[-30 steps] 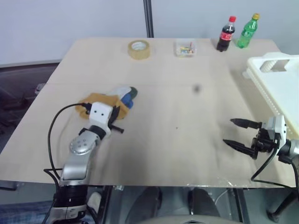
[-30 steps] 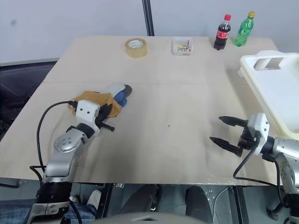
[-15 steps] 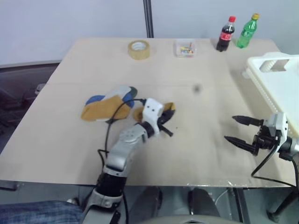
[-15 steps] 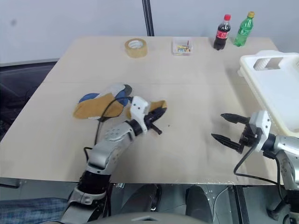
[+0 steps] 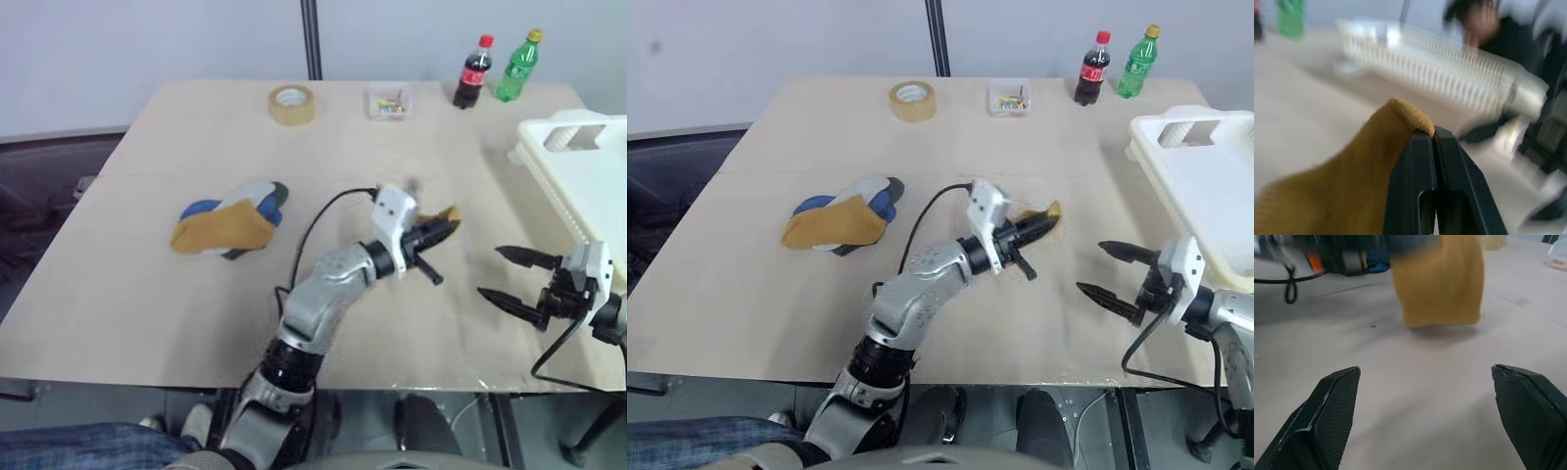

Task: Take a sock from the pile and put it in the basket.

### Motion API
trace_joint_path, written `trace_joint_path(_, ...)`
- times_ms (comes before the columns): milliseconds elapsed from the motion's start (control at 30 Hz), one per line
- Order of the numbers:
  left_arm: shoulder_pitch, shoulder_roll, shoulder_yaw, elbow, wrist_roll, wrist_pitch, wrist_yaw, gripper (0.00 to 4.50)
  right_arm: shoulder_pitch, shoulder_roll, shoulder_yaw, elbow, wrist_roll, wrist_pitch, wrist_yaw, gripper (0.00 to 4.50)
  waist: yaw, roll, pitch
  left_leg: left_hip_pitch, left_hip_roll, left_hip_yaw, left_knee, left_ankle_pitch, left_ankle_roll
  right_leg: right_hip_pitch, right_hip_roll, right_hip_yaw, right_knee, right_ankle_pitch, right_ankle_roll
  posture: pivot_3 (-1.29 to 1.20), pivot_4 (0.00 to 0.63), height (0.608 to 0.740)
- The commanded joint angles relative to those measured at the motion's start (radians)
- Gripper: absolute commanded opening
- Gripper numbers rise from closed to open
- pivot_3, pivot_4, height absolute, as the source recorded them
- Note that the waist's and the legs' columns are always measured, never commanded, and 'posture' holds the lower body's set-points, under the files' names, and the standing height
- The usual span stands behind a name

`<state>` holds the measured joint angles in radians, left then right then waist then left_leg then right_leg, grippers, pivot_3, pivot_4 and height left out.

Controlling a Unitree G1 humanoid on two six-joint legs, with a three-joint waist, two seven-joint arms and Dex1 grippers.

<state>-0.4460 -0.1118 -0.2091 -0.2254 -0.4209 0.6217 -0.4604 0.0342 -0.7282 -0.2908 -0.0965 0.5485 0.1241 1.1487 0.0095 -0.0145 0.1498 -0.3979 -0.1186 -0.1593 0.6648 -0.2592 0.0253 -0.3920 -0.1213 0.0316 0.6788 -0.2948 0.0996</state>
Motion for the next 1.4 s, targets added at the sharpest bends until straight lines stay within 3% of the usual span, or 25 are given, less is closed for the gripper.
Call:
trace_joint_path(33,0.094,-0.006,0.205,-0.080,-0.166,0.090,0.092,0.01,-0.003,0.005,-0.009,-0.037,0.005,-0.014,-0.010,4.50,0.000,0.000,0.000,0.000,0.000,0.000,0.000,0.000,0.000,0.000,0.000,0.000,0.000,0.000,0.000,0.00,0.150,0.740)
trace_joint_path(100,0.145,0.039,0.273,-0.072,-0.195,0.111,0.112,0.01,-0.006,0.010,-0.003,-0.040,0.005,-0.014,-0.013,4.50,0.000,0.000,0.000,0.001,0.000,0.000,0.000,0.000,0.000,0.000,0.001,0.000,0.000,0.000,0.000,0.00,0.150,0.740)
trace_joint_path(233,0.247,0.183,0.319,-0.027,-0.110,0.077,0.123,0.01,-0.020,0.013,0.008,-0.027,0.002,-0.016,-0.011,4.50,0.008,0.000,0.000,0.000,0.000,0.000,0.000,0.000,0.000,0.000,0.001,0.001,0.000,0.000,0.000,0.00,0.150,0.740)
trace_joint_path(300,0.256,0.185,0.394,-0.049,-0.175,0.073,0.140,0.01,-0.026,0.014,0.015,-0.022,0.002,-0.016,-0.007,4.50,0.010,-0.001,0.000,0.000,-0.001,-0.001,0.001,0.000,0.000,0.000,0.000,0.000,0.000,0.000,0.000,0.00,0.150,0.740)
trace_joint_path(500,0.231,0.196,0.499,-0.043,-0.179,-0.023,0.192,0.01,-0.053,0.030,0.036,-0.006,-0.009,-0.019,-0.012,4.50,0.008,0.000,0.000,0.000,-0.001,-0.002,0.002,0.000,0.000,0.002,0.000,-0.002,-0.001,0.001,0.001,0.00,0.150,0.740)
trace_joint_path(667,0.225,0.210,0.466,0.006,-0.116,-0.056,0.225,0.01,-0.056,0.040,0.041,-0.004,-0.016,-0.021,-0.017,4.50,0.006,0.000,0.000,0.000,-0.001,-0.002,0.002,0.000,0.000,0.002,0.000,-0.001,-0.001,0.001,0.001,0.00,0.150,0.740)
trace_joint_path(933,0.285,0.257,0.191,-0.042,-0.106,0.081,0.095,0.01,-0.054,0.051,0.041,-0.014,-0.023,-0.021,-0.030,4.50,0.005,0.000,0.000,0.000,-0.001,-0.002,0.002,0.000,0.000,0.002,-0.001,-0.001,-0.001,0.001,0.001,0.00,0.150,0.740)
trace_joint_path(1400,0.214,0.183,-0.005,0.008,-0.112,0.139,0.025,0.01,-0.016,0.046,0.025,-0.070,-0.010,-0.004,-0.060,4.50,0.006,0.001,-0.001,0.001,-0.001,-0.002,0.002,0.000,0.000,0.002,0.000,-0.001,-0.001,0.001,0.001,0.00,0.150,0.740)
